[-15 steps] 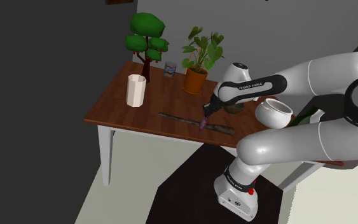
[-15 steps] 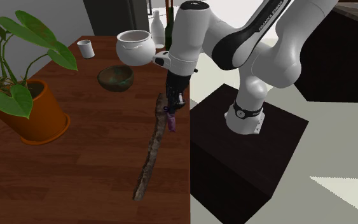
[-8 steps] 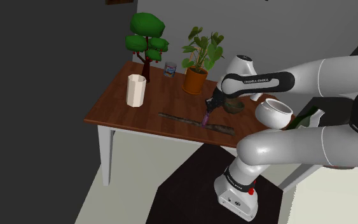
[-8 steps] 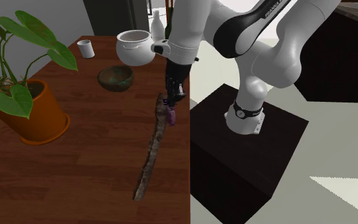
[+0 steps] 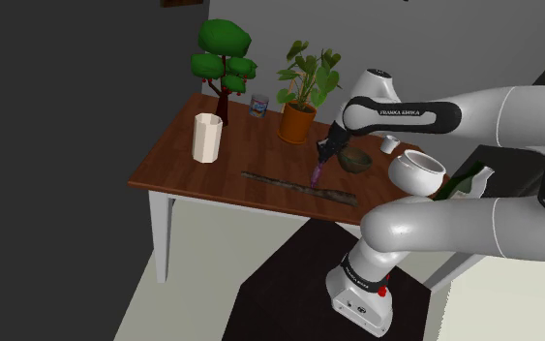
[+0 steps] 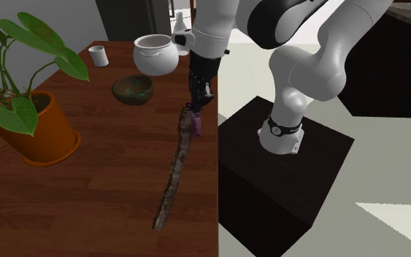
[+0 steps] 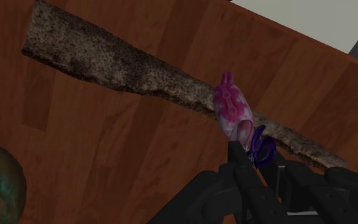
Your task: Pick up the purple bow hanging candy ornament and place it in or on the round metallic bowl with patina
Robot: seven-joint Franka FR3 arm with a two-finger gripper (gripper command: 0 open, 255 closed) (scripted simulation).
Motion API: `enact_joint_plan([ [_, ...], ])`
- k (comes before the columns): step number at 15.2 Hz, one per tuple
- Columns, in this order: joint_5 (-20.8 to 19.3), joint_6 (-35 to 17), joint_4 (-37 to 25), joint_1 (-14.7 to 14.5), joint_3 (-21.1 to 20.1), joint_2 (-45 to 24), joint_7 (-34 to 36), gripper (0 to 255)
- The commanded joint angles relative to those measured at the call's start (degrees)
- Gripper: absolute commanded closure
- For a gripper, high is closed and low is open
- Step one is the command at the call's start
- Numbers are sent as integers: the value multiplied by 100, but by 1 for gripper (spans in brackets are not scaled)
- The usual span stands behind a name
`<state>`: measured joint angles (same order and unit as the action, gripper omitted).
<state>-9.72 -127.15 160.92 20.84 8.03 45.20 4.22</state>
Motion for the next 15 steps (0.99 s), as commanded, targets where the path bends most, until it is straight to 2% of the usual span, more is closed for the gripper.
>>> enact_joint_plan([
  [1, 23, 190, -119, -11, -16, 69, -10, 255],
  [15, 154, 1353, -1101, -75, -115, 252, -73, 255],
])
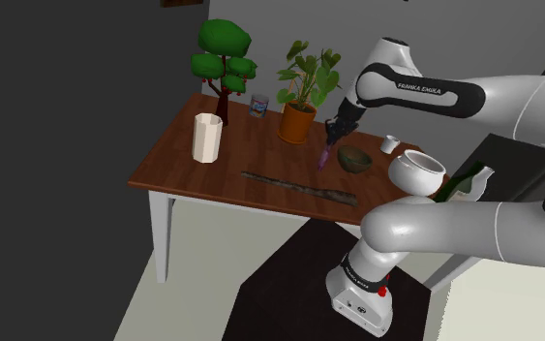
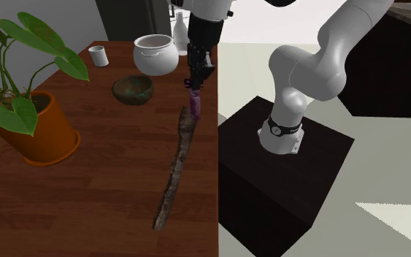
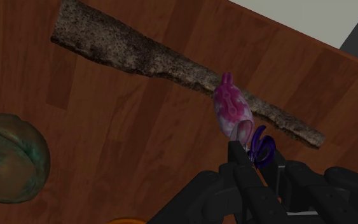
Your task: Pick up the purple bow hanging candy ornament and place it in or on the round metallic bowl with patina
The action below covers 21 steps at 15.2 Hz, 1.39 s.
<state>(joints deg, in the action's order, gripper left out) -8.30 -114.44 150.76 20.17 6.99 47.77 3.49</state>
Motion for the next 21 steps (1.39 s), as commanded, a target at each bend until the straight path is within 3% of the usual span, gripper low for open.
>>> enact_joint_plan([
  [1, 20, 159, -161, -12, -18, -5, -4, 255],
  [12, -325, -15, -1402, 249, 1243, -1269, -1341, 255],
  [21, 27, 0, -2997, 133, 2387, -2757, -2649, 255],
])
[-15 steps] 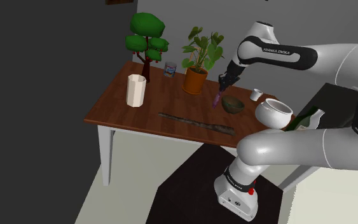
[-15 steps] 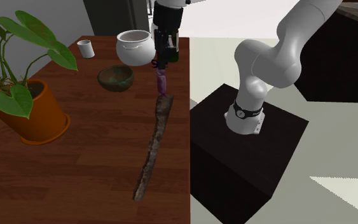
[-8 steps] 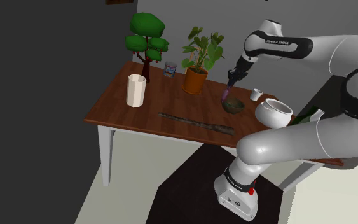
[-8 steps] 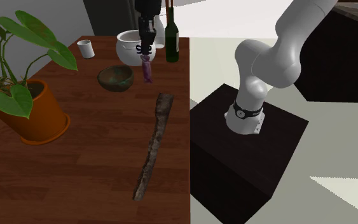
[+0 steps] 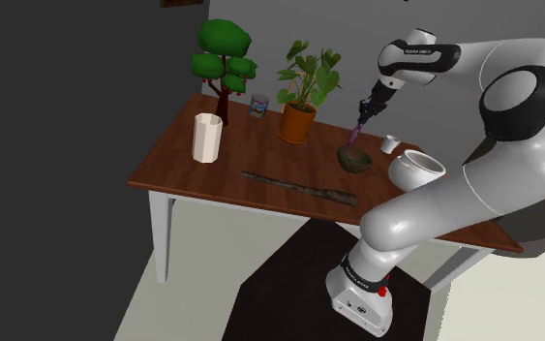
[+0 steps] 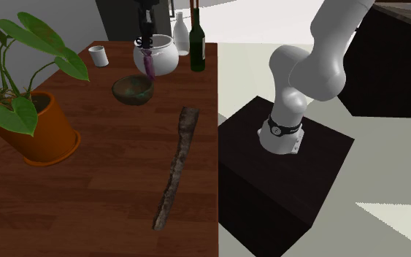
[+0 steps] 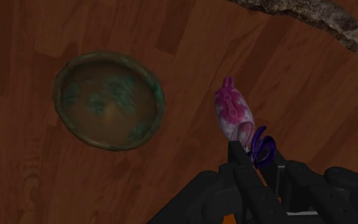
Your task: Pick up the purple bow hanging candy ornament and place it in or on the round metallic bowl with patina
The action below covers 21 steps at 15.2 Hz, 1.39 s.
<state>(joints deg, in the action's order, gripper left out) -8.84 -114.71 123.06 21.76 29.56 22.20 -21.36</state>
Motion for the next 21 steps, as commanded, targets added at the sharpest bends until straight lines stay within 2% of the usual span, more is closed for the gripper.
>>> enact_joint_plan([
  [1, 174, 48, -435, -48, 264, -393, -329, 255],
  [5, 701, 189, -1342, -99, 805, -1255, -1046, 255],
  [9, 1508, 483, -2407, 42, 1279, -2307, -1855, 255],
  [12, 2236, 851, -3353, 420, 1473, -3204, -2440, 255],
  [14, 2700, 1164, -4066, 820, 1484, -3808, -2749, 255],
  [21, 2669, 598, -3444, 737, 1435, -3734, -2803, 255],
])
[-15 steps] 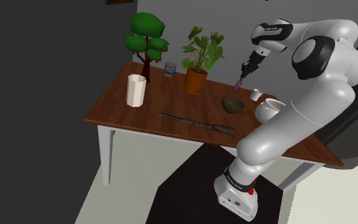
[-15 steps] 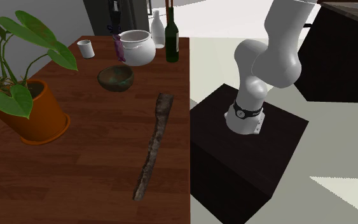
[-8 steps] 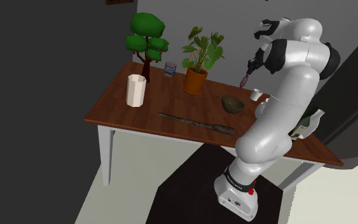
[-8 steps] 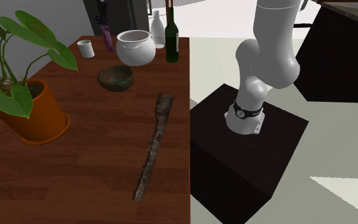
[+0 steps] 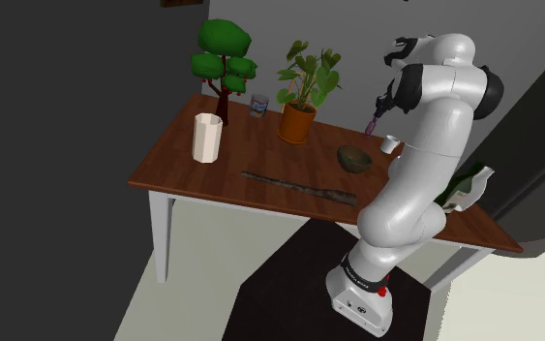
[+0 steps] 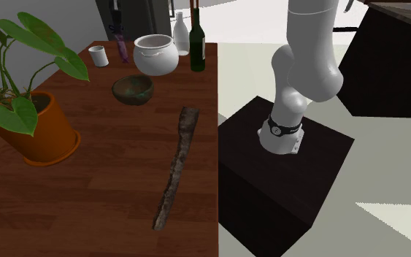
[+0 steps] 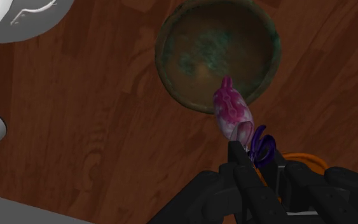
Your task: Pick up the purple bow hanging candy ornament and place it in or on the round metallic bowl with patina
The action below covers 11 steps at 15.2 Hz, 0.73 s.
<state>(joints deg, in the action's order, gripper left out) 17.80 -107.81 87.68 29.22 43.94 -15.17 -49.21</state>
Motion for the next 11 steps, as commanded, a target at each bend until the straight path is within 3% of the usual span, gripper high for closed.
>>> enact_joint_plan([
  [1, 9, -168, 173, -19, -6, 5, -29, 255],
  [11, 128, -895, 867, -66, -62, -61, -180, 255],
])
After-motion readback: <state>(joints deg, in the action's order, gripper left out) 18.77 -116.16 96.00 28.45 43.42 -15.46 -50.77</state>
